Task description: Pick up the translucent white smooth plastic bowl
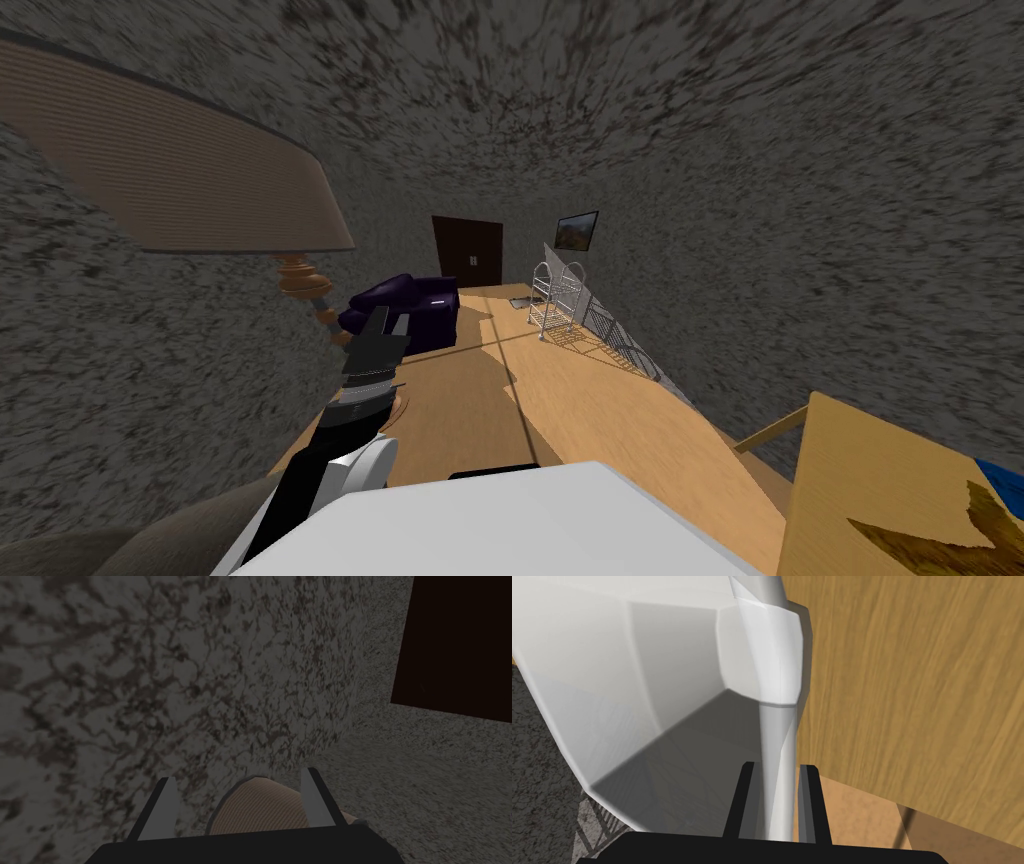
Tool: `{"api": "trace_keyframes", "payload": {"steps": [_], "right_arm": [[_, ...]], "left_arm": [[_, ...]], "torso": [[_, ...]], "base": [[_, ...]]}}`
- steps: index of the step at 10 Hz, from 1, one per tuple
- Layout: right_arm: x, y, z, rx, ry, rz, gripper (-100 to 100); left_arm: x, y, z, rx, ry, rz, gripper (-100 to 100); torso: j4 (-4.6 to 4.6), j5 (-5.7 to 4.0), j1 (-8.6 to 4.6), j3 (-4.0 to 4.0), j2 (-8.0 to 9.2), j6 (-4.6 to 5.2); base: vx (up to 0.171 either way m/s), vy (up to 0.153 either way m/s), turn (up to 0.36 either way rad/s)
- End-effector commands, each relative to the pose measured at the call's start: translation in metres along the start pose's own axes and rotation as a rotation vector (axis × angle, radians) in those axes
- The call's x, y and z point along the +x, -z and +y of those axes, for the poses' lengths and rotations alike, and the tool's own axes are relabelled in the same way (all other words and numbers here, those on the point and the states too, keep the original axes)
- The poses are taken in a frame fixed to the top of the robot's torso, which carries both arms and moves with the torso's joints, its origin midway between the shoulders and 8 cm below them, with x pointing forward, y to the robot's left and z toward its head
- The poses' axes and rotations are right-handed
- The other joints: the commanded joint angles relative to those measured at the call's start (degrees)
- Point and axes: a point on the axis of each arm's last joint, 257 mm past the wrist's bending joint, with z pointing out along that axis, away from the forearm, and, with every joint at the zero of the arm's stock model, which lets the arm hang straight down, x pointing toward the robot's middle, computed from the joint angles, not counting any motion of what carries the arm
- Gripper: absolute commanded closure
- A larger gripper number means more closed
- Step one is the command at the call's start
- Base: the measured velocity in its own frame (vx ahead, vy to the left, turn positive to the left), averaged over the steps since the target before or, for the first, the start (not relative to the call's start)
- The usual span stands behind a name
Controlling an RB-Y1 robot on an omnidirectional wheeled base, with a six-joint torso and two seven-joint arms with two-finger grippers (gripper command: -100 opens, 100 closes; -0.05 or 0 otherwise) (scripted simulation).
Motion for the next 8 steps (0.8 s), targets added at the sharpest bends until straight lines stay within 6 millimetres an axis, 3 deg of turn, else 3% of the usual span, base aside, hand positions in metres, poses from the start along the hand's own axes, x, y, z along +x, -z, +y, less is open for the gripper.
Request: {"api": "trace_keyframes", "payload": {"steps": [1,3,8], "right_arm": [[-0.008,0.003,-0.001,-0.002,0.048,-0.025,100],[-0.016,0.005,-0.001,-0.003,0.096,-0.048,100],[-0.038,0.013,0.001,-0.008,0.225,-0.115,100]], "left_arm": [[0.0,0.0,0.0,0.0,0.0,0.0,0],[0.0,0.0,0.0,0.0,0.0,0.0,0],[0.0,0.0,0.0,0.0,0.0,0.0,0]], "torso": [[0.0,0.0,0.0,0.0,0.0,0.0],[-0.07,0.02,-0.12,-0.25,-0.46,-0.04],[-0.04,0.15,0.12,-0.13,-0.21,-0.04]], "base": [[0.15,-0.084,-0.419],[0.167,-0.084,-0.354],[0.103,-0.046,-0.285]]}}
